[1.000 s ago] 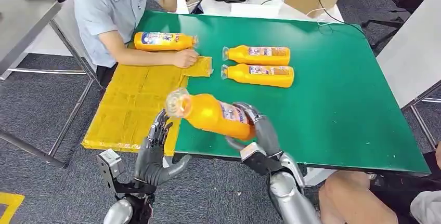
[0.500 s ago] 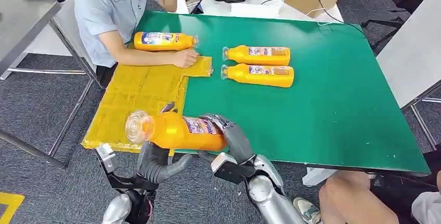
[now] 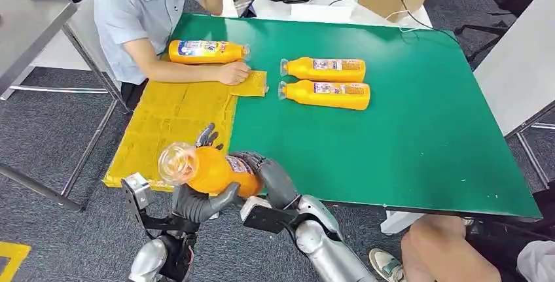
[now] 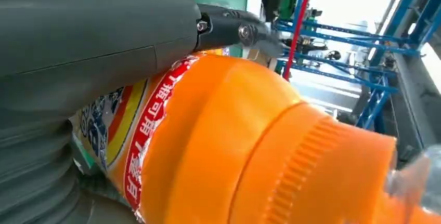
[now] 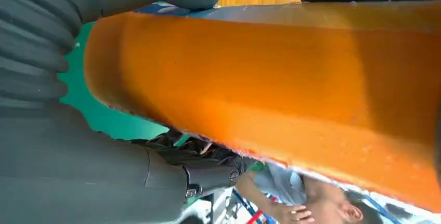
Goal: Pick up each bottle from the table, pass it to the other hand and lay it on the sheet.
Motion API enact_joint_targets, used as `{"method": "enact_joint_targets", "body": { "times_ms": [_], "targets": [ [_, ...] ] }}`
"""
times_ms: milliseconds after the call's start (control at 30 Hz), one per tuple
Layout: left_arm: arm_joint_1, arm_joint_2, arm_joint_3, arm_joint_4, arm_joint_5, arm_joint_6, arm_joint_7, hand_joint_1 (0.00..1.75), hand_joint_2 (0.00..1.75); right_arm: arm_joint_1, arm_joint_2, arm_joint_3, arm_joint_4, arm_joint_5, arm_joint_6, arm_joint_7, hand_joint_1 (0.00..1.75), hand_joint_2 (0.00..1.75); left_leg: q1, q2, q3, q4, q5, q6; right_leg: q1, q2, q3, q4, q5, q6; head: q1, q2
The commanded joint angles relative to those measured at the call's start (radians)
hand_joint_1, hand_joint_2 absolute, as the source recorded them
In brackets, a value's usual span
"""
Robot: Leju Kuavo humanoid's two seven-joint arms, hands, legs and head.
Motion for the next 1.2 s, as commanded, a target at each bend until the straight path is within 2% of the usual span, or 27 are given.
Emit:
{"method": "enact_joint_targets", "body": {
  "times_ms": [33,267,300,333,367,400,433,667,733,800,967,1033,1200],
  "targets": [
    [-0.065,0.028,-0.052,0.112,0.026,-0.037,0.032,1.75,1.75,-0.079,0.014,0.109,0.091,0.018,-0.025,0.003,1.75,1.75,0.000,0.001,0.003,-0.001,-0.001,-0.001,0.000,0.000,0.003,-0.001,-0.001,-0.001,0.000,0.000],
    [-0.068,0.028,-0.034,0.122,0.037,-0.025,0.050,1.75,1.75,-0.080,0.013,0.116,0.078,0.052,-0.095,0.013,1.75,1.75,0.000,0.002,0.003,-0.001,-0.001,-0.001,0.000,0.001,0.003,0.000,-0.001,-0.001,0.000,0.000],
    [-0.062,0.031,-0.026,0.112,0.050,-0.028,0.054,1.75,1.75,-0.072,0.014,0.110,0.077,0.050,-0.106,0.022,1.43,1.75,0.000,0.002,0.005,-0.001,-0.001,-0.001,0.001,0.000,0.004,-0.001,-0.001,-0.002,0.000,0.000],
    [-0.060,0.033,-0.020,0.107,0.054,-0.026,0.054,1.75,1.75,-0.069,0.014,0.110,0.076,0.049,-0.111,0.023,1.43,1.75,0.000,0.002,0.003,-0.001,-0.001,-0.001,0.001,0.000,0.003,-0.001,-0.001,-0.001,0.000,0.000],
    [-0.060,0.033,-0.020,0.107,0.054,-0.026,0.054,1.75,1.75,-0.069,0.014,0.110,0.076,0.049,-0.111,0.023,0.00,1.75,0.000,0.002,0.005,-0.001,-0.002,-0.001,0.001,0.000,0.004,-0.001,-0.001,-0.002,0.000,0.000],
    [-0.057,0.033,-0.008,0.098,0.061,-0.021,0.053,1.75,1.75,-0.059,0.015,0.102,0.069,0.049,-0.132,0.016,0.00,1.75,0.000,0.002,0.006,-0.001,-0.002,-0.001,0.001,0.000,0.005,-0.001,-0.002,-0.002,0.000,0.000],
    [-0.059,0.029,0.007,0.101,0.070,-0.006,0.059,1.75,1.75,-0.054,0.015,0.099,0.068,0.054,-0.150,0.015,0.00,0.00,0.001,0.002,0.007,-0.001,-0.002,-0.001,0.001,0.000,0.006,-0.001,-0.002,-0.002,0.000,0.000],
    [-0.161,0.072,0.068,0.157,-0.089,0.164,0.042,1.75,1.75,-0.016,-0.027,0.062,0.082,0.064,-0.247,-0.015,0.00,0.00,0.001,-0.001,0.006,-0.002,-0.001,-0.002,0.002,-0.003,0.007,-0.002,-0.002,-0.003,-0.001,0.000],
    [-0.187,0.094,0.081,0.178,-0.114,0.172,0.058,1.75,1.75,-0.002,-0.036,0.037,0.084,0.070,-0.291,-0.022,0.00,0.00,0.001,-0.004,0.004,-0.002,0.000,-0.001,0.001,-0.006,0.005,-0.002,-0.001,-0.002,0.001,0.000],
    [-0.215,0.110,0.092,0.198,-0.159,0.179,0.063,1.75,1.75,0.014,-0.043,0.007,0.069,0.066,-0.317,-0.046,0.00,0.00,0.000,-0.002,0.006,-0.003,0.000,-0.001,0.001,-0.004,0.006,-0.003,-0.001,-0.002,0.000,0.000],
    [-0.303,0.128,0.112,0.256,-0.217,0.186,0.077,1.75,1.75,0.043,-0.065,-0.047,0.058,0.045,-0.321,-0.100,0.00,0.00,0.001,-0.005,0.002,-0.002,0.001,-0.001,0.001,-0.007,0.003,-0.001,-0.001,-0.002,0.000,0.000],
    [-0.368,0.146,0.101,0.289,-0.378,0.294,0.054,1.75,1.75,0.060,-0.068,-0.090,0.049,0.024,-0.333,-0.144,0.00,0.00,0.001,-0.004,0.003,-0.001,0.000,-0.001,0.001,-0.005,0.003,-0.001,-0.001,-0.001,0.000,0.000],
    [-0.475,0.161,0.083,0.368,-0.639,0.354,0.122,1.75,1.75,0.099,-0.065,-0.140,-0.026,0.012,-0.308,-0.166,0.00,0.00,0.000,-0.004,0.000,0.000,0.001,-0.001,0.001,-0.005,0.001,0.000,-0.001,-0.001,0.000,0.000]
  ]
}}
